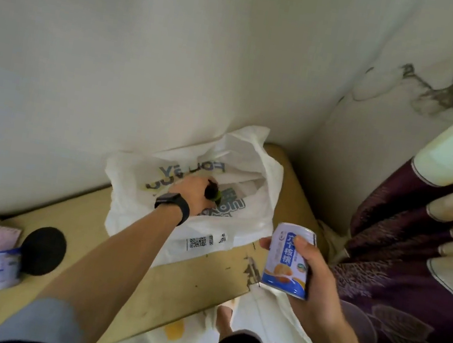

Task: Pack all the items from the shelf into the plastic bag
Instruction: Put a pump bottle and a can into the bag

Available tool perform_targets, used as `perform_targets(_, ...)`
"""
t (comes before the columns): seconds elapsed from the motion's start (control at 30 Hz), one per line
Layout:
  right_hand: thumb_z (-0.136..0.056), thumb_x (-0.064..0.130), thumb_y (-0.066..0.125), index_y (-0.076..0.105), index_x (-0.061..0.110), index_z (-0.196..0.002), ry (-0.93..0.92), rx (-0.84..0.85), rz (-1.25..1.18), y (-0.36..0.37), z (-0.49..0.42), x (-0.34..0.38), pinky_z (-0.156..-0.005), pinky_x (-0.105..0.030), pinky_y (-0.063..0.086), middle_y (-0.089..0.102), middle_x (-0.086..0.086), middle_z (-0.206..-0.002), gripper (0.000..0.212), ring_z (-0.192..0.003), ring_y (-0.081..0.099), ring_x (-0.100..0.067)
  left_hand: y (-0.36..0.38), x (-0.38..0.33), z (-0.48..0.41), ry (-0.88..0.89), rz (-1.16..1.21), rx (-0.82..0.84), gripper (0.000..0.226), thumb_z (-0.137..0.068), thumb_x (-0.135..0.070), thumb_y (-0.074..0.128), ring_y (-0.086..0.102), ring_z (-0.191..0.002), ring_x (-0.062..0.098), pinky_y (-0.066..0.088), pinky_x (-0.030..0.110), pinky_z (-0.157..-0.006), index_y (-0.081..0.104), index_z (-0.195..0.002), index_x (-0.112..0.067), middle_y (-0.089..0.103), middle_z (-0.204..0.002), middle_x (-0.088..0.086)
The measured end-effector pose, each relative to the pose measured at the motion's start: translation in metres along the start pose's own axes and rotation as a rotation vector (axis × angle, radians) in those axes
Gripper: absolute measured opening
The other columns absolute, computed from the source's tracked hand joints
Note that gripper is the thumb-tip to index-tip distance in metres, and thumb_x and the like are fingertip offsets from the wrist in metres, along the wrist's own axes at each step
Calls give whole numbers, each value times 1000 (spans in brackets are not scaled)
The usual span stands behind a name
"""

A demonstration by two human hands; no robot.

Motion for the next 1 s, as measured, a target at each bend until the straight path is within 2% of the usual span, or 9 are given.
perform_targets(0.13, -74, 44, 73, 61, 16, -123, -51, -13, 19, 0, 2, 11, -84, -42, 54, 73, -15, -113, 58, -99, 70, -27, -4, 2, 10, 7, -6, 10, 32, -85, -25, 71, 63, -102, 26, 54, 37, -87, 64, -115, -28, 68, -115, 3)
perform_targets(0.2, -83, 41, 62, 59, 16, -125, -86, 4, 62, 11, 1, 20, -86, -43, 54, 72, -16, -114, 49, -102, 69, -29, -23, 3, 23, 27, -81, -13, 28, -90, -24, 61, 62, -103, 26, 52, 35, -85, 63, -118, -27, 68, -117, 3)
perform_targets(0.33, -78, 44, 64, 62, 17, -117, -121, 28, 205, 56, -10, 39, -79, -41, 58, 75, -12, -104, 47, -86, 73, -26, -76, 15, 79, 19, -390, -176, 31, -93, -35, 52, 50, -119, 25, 38, 40, -97, 58, -124, -32, 60, -127, -2)
perform_targets(0.47, -82, 44, 71, 63, 22, -113, -189, 26, 427, 121, -43, 55, -73, -36, 60, 77, -7, -95, 39, -83, 75, -23, -72, 60, 140, -126, -440, -94, 63, -91, -70, 28, 45, -130, 23, 16, 48, -115, 52, -134, -31, 63, -127, -1)
perform_targets(0.57, -72, 53, 79, 63, 23, -103, -323, 18, 690, 175, -78, 55, -72, -34, 60, 75, 0, -96, 46, -80, 74, -16, -48, 85, 174, -173, -491, 35, 75, -86, -77, 28, 45, -130, 26, -6, 58, -117, 43, -141, -29, 67, -120, 3)
perform_targets(0.63, -66, 62, 79, 59, 22, -106, -383, 13, 970, 203, -101, 42, -77, -33, 54, 72, 4, -104, 60, -89, 69, -15, -37, 89, 189, -186, -526, 55, 50, -94, -54, 45, 47, -127, 28, -11, 61, -115, 48, -137, -29, 67, -118, 3)
perform_targets(0.67, -67, 65, 76, 55, 22, -112, -393, 15, 1127, 213, -111, 32, -78, -33, 50, 69, 2, -111, 66, -95, 66, -19, -33, 91, 196, -195, -522, 57, 36, -96, -38, 49, 48, -126, 28, -11, 60, -115, 56, -130, -30, 67, -116, 2)
perform_targets(0.73, -69, 67, 74, 47, 20, -125, -392, 58, 1365, 229, -130, 7, -78, -33, 44, 64, -3, -121, 78, -106, 62, -28, -27, 94, 204, -218, -522, 47, 29, -96, -21, 49, 49, -123, 28, -11, 59, -116, 66, -118, -29, 66, -113, 2)
perform_targets(1.0, -74, 63, 65, 38, 19, -127, -631, 240, 2027, 261, -140, -75, -69, -34, 50, 63, -3, -110, 73, -93, 61, -24, -38, 104, 216, -242, -524, -92, 24, -94, -21, 53, 47, -123, 30, -9, 64, -115, 64, -115, -23, 62, -112, 6)
Point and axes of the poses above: each hand's wrist, its own z-axis away from the middle knuckle, its own y-axis out of the palm, x = y × z, the point moved 8 cm from there along -z, towards the middle knuckle
